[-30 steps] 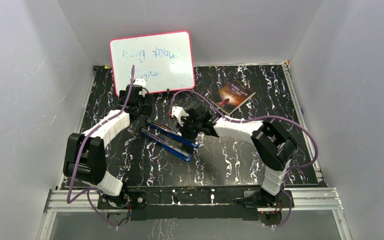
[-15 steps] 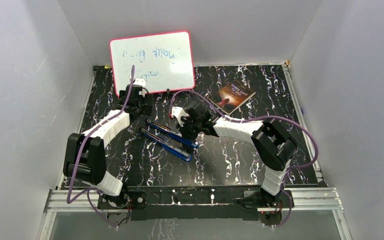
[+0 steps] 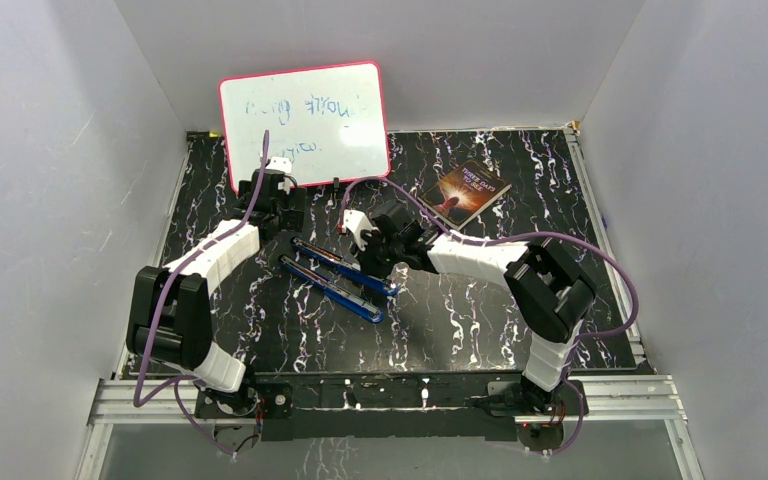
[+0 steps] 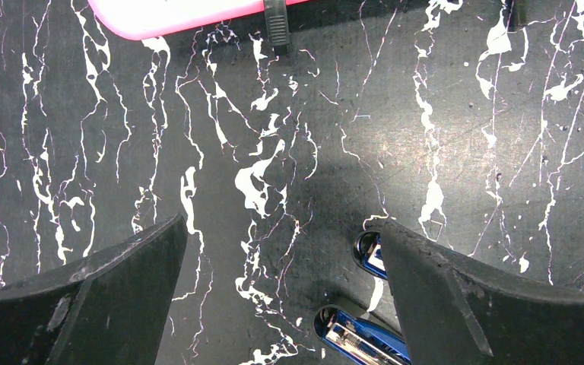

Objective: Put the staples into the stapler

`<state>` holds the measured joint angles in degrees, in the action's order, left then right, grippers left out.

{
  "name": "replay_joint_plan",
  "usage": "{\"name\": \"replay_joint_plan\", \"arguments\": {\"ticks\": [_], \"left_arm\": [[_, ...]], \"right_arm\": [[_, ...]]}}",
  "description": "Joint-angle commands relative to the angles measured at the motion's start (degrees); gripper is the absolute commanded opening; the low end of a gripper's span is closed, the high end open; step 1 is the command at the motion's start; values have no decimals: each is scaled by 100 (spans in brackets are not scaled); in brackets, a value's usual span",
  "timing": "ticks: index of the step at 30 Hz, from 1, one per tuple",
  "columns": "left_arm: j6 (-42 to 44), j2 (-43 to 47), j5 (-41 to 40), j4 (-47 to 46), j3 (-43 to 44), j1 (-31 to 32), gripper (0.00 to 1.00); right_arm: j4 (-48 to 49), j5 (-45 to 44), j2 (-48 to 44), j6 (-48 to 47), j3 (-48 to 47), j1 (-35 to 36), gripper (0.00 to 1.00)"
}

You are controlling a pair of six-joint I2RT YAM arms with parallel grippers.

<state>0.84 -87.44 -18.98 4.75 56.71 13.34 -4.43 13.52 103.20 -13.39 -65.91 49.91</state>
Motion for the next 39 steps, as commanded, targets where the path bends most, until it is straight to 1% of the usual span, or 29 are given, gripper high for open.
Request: {"name": "replay_joint_plan", "arguments": {"ticks": [1, 11, 39], "left_arm": [[-23, 271, 25, -45, -54, -31, 98], [-27, 279, 26, -45, -55, -37, 98], [-14, 292, 26, -45, -69, -34, 98]], "right_arm": [[320, 56, -302, 124, -101, 34, 0], [62, -206, -94, 128, -241, 23, 0], [-176, -143, 167, 147, -361, 19, 0]]}}
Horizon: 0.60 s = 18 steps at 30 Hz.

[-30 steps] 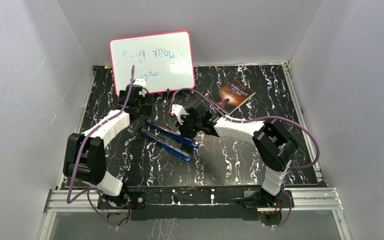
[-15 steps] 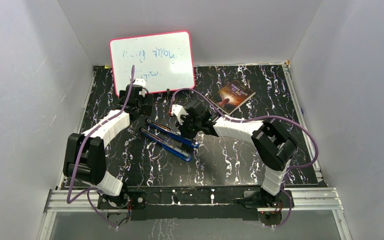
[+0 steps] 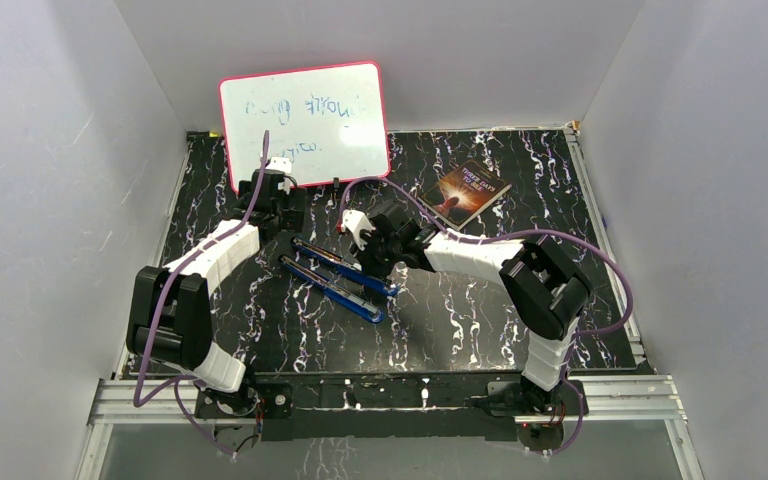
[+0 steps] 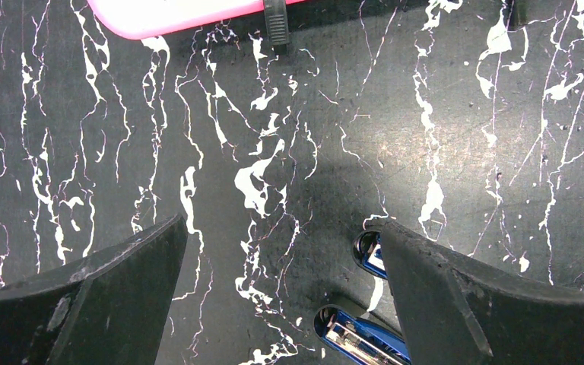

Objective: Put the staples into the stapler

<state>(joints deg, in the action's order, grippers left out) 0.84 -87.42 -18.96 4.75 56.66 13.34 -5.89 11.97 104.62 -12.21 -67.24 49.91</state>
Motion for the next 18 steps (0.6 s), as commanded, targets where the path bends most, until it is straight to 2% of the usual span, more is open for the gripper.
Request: {"name": "replay_joint_plan", "arguments": {"ticks": [1, 9, 13, 18], "left_arm": [[-17, 294, 28, -45, -61, -31, 98], [-23, 298, 30, -45, -68, -33, 98], [-22, 295, 28, -45, -68, -41, 98], [-23, 293, 40, -45, -61, -42, 98]], "right_arm": [[-39, 1, 26, 18, -228, 24, 0], [-176, -89, 110, -61, -276, 20, 0], [-218, -156, 147, -119, -307, 25, 4], [-221, -250, 64, -142, -274, 26, 16]]}}
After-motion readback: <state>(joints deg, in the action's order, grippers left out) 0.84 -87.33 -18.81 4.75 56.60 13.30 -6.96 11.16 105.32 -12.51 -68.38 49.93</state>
